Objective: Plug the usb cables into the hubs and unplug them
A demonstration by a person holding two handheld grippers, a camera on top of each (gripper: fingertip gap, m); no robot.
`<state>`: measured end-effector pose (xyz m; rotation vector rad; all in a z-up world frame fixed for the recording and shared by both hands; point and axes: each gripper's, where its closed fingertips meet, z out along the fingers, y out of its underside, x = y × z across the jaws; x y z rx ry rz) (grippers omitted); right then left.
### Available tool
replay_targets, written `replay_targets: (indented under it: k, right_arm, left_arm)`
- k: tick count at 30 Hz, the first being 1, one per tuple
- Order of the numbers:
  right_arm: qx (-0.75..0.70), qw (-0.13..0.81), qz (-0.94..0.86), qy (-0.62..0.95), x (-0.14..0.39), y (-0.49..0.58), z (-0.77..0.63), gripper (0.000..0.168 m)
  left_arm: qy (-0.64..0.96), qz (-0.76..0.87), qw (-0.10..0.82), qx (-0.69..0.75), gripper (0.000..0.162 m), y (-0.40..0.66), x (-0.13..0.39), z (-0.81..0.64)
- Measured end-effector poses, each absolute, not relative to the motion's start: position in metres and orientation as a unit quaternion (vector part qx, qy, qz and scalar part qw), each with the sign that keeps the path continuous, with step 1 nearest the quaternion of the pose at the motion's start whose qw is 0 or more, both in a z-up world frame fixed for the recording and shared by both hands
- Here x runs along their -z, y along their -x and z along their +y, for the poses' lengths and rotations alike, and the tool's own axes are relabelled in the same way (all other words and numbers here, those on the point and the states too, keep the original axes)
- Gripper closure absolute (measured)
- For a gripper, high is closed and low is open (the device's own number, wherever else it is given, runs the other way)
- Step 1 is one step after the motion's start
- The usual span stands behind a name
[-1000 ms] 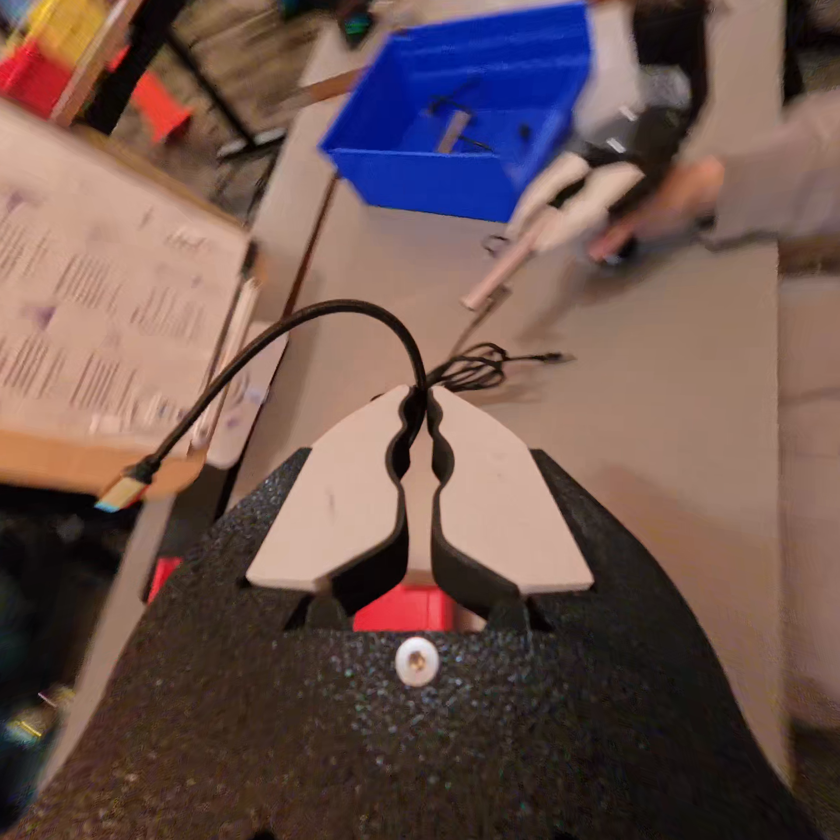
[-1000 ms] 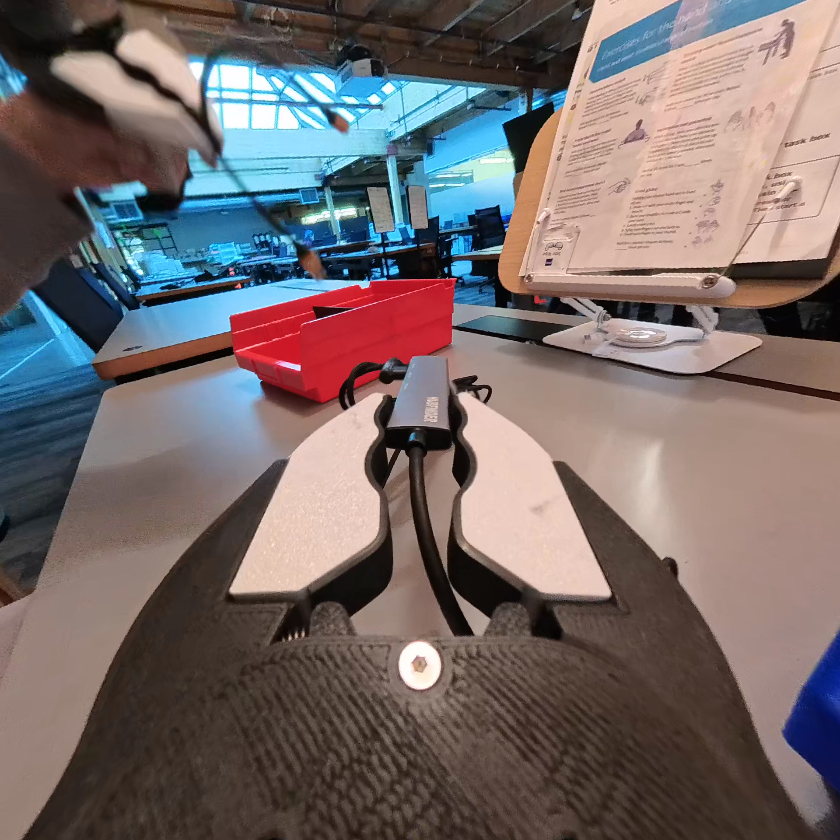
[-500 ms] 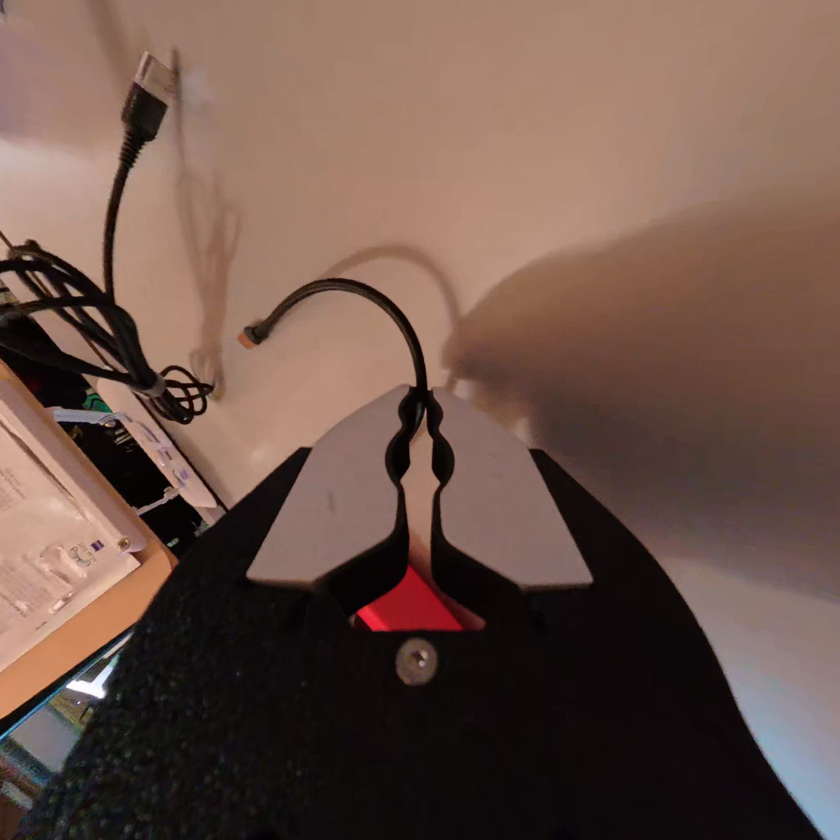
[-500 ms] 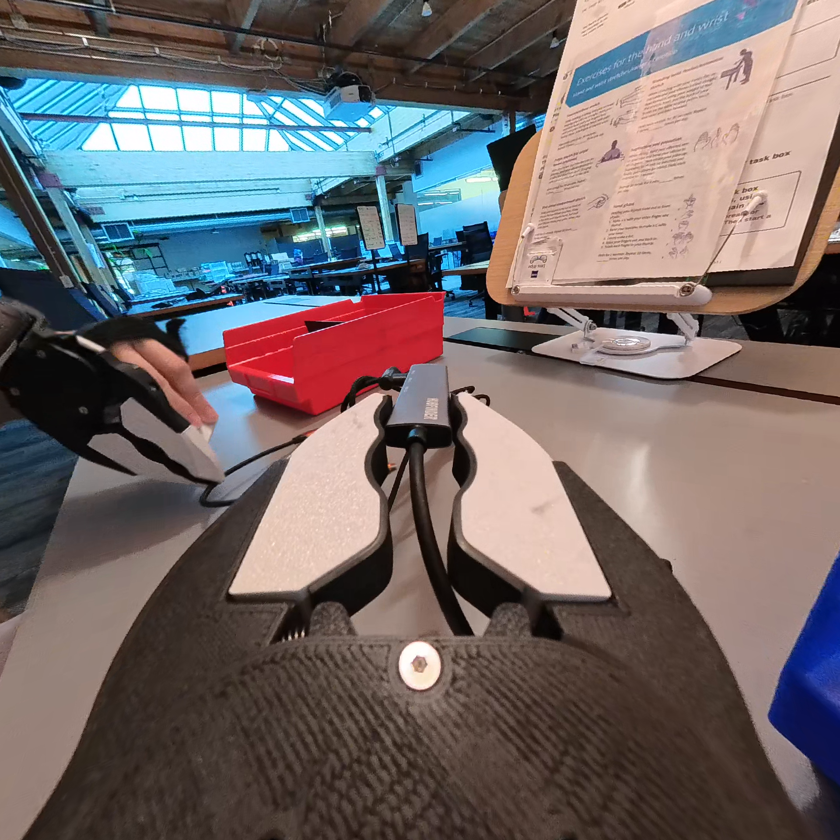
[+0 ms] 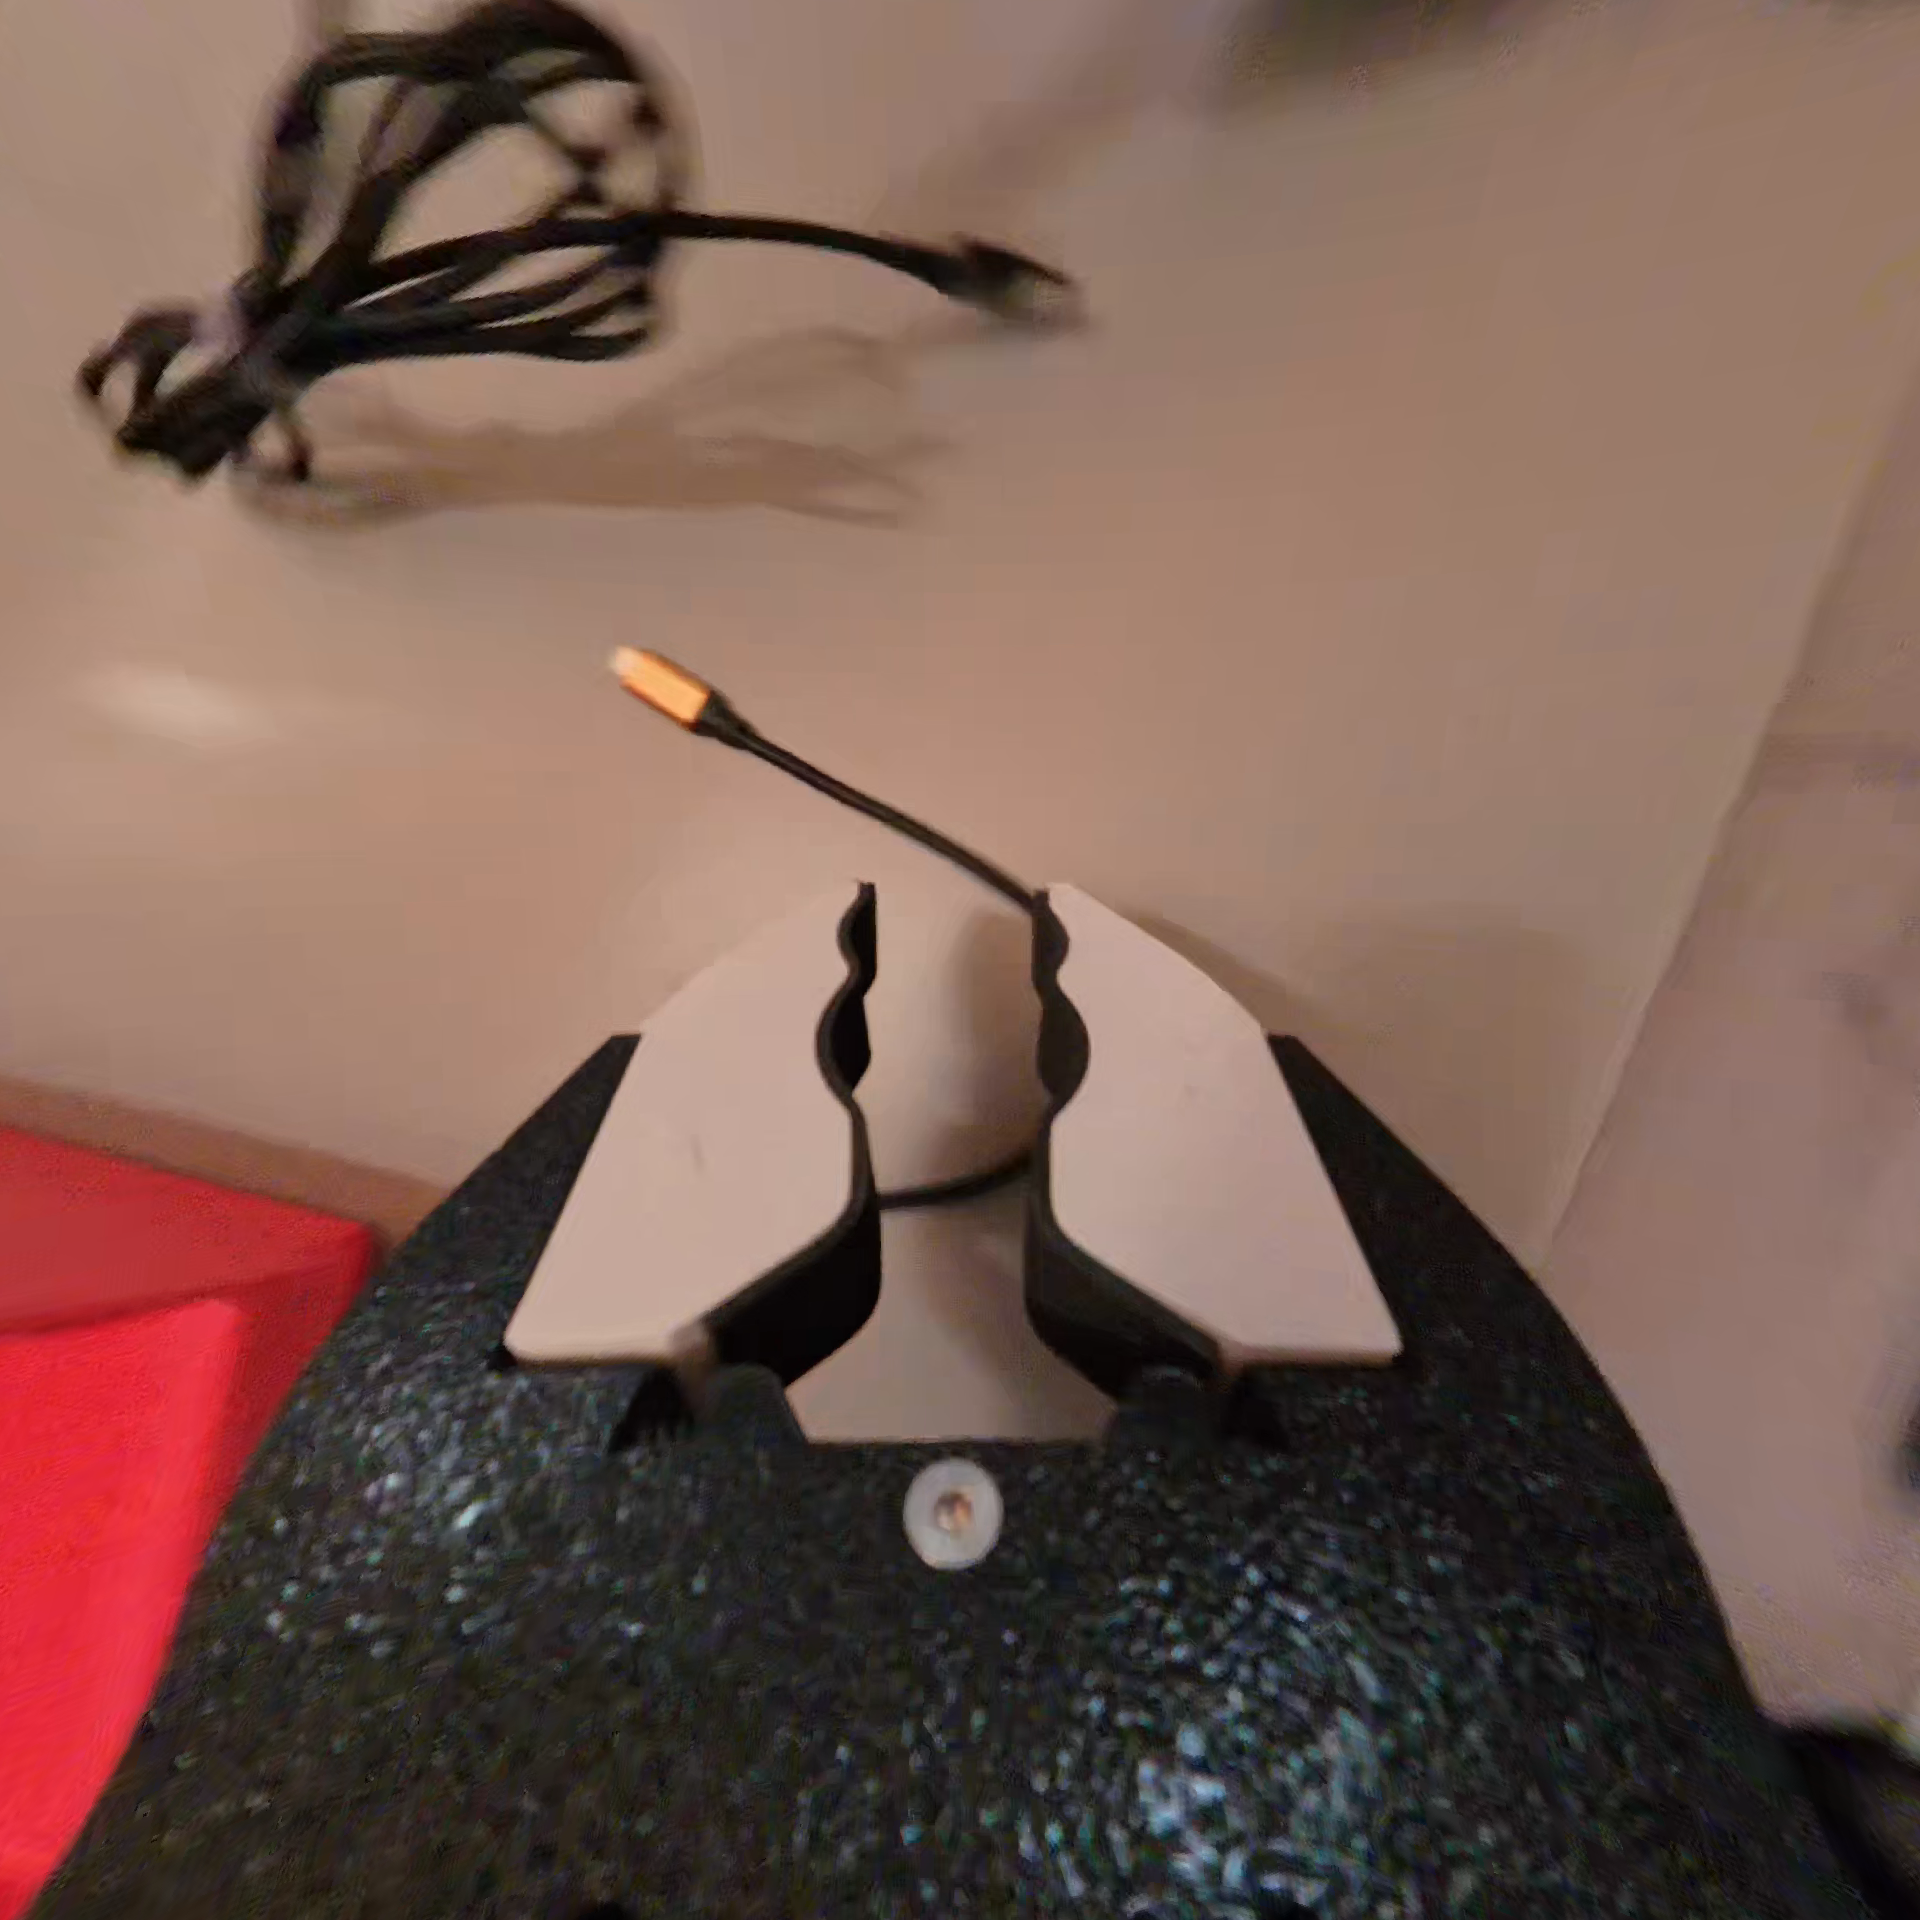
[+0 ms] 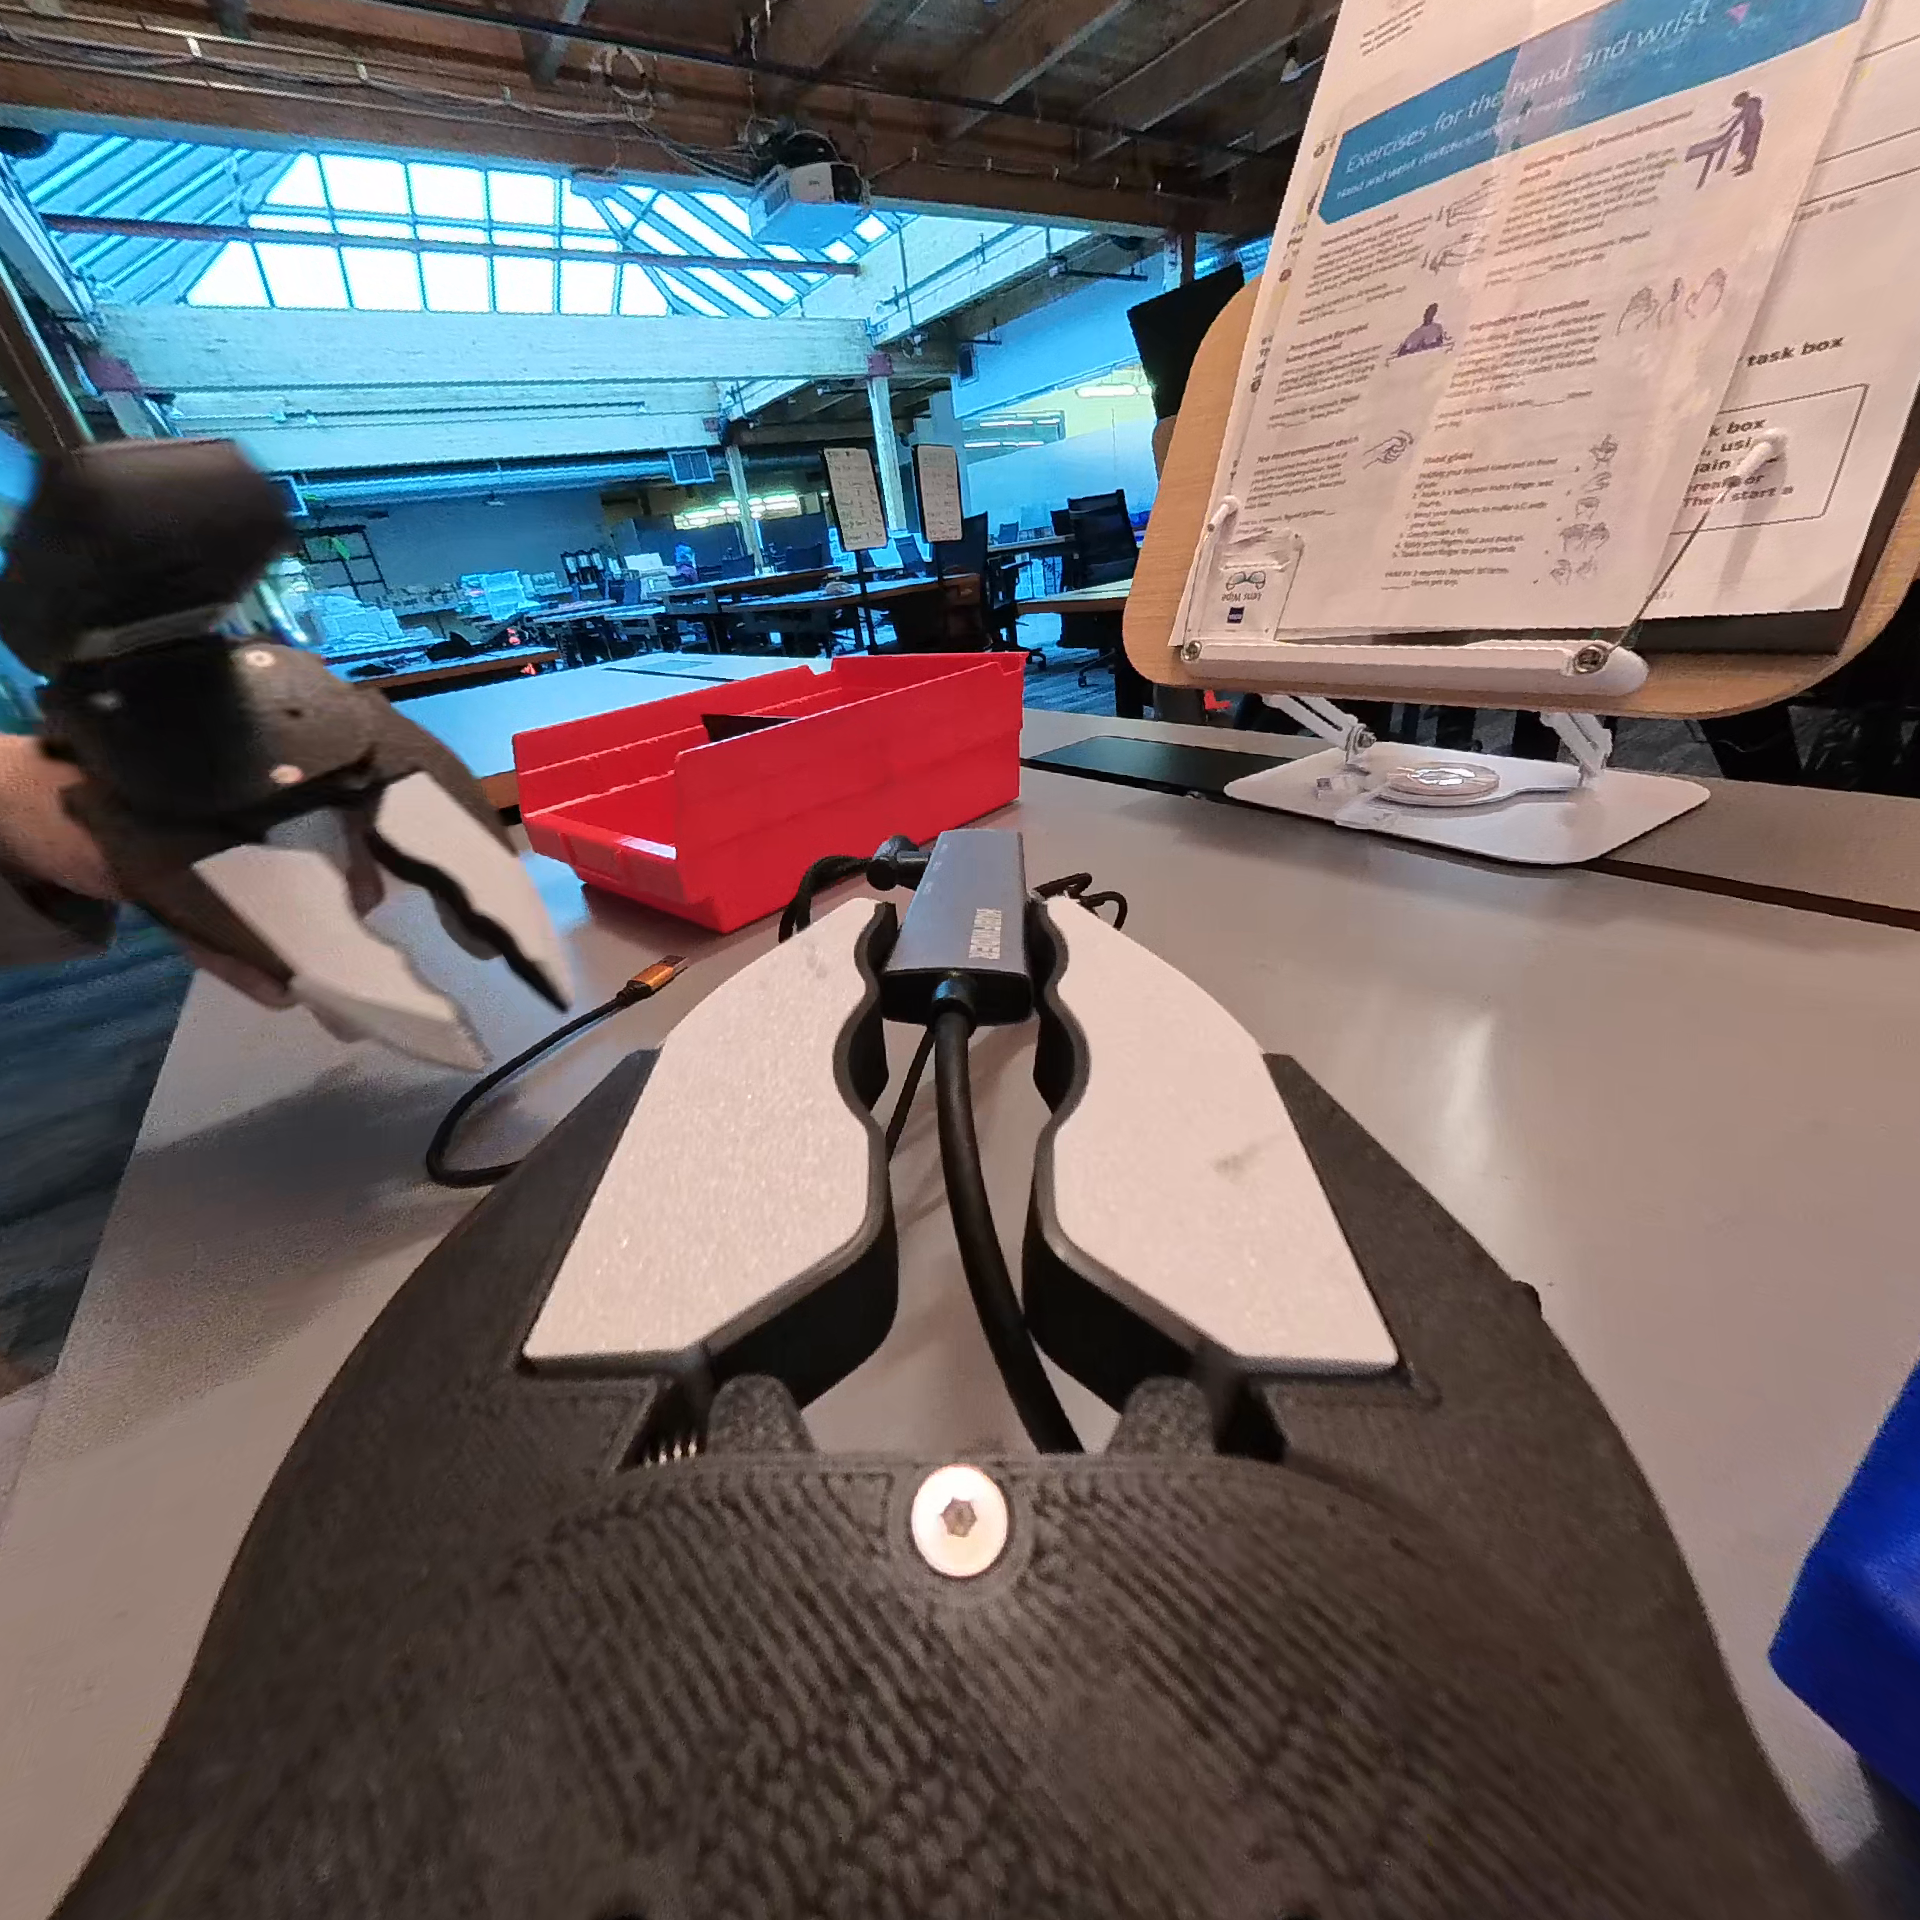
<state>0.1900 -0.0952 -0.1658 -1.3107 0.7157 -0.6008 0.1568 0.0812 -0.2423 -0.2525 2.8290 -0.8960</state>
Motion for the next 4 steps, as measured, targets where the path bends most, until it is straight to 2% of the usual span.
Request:
replay_targets:
  k: [2, 4]
  right_arm:
    - [0.272, 0.691, 0.320, 0.588, 0.166, -0.190, -0.095, 0.144]
    - [0.277, 0.689, 0.318, 0.590, 0.166, -0.190, -0.094, 0.144]
  left_arm:
    - [0.218, 0.923, 0.031, 0.315, 0.133, -0.170, 0.243, 0.066]
    - [0.298, 0.906, 0.022, 0.300, 0.131, -0.190, 0.251, 0.059]
